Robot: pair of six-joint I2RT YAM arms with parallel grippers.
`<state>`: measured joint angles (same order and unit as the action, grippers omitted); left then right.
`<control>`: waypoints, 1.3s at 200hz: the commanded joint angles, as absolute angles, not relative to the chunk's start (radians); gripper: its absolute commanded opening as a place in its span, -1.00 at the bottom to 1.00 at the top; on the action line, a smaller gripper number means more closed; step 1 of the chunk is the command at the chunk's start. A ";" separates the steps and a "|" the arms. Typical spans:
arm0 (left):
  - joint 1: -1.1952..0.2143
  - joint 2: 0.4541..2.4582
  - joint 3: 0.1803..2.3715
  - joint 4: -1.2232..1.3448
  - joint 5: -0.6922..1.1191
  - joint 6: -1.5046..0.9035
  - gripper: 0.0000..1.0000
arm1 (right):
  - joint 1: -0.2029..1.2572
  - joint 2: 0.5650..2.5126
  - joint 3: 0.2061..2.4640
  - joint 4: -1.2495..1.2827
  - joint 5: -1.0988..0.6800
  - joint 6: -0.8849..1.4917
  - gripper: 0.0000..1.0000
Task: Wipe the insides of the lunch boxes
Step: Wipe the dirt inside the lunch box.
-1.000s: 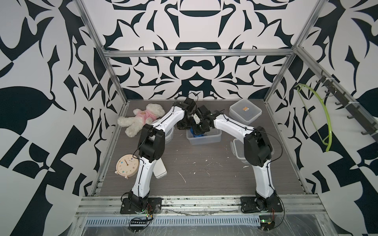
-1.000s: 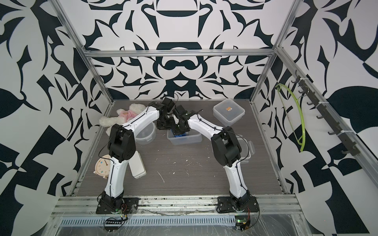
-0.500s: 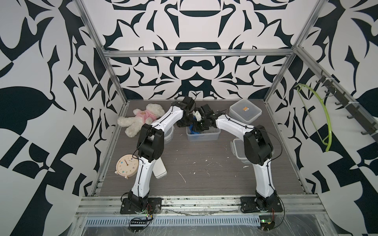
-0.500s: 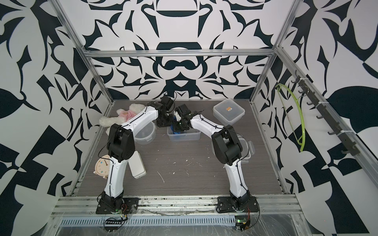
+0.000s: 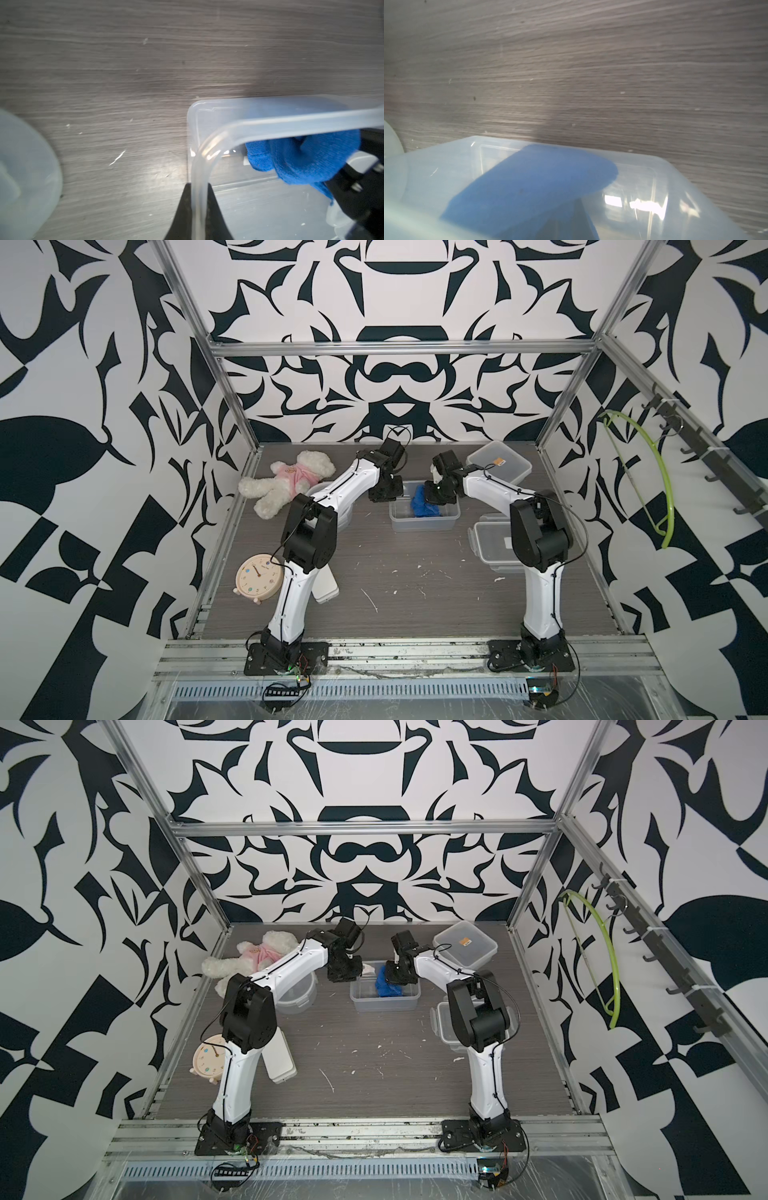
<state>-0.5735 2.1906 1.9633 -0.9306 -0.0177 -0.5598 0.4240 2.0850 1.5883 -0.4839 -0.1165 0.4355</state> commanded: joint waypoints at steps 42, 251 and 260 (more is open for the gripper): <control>-0.593 2.196 2.016 -1.054 0.021 -0.531 -1.00 | 0.548 2.188 1.850 -0.399 -0.100 0.477 -1.00; -0.584 2.212 2.030 -1.040 -0.006 -0.538 -1.00 | 0.588 1.927 1.539 -0.970 0.239 0.086 -1.00; -0.582 2.212 2.035 -1.036 -0.003 -0.541 -1.00 | 0.587 1.906 1.522 -0.961 0.127 0.086 -1.00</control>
<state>-0.5926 2.2070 1.9976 -1.0363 -0.0013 -0.5240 0.5949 2.0129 1.5600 -0.9112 0.3431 0.1043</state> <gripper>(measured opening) 0.108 0.074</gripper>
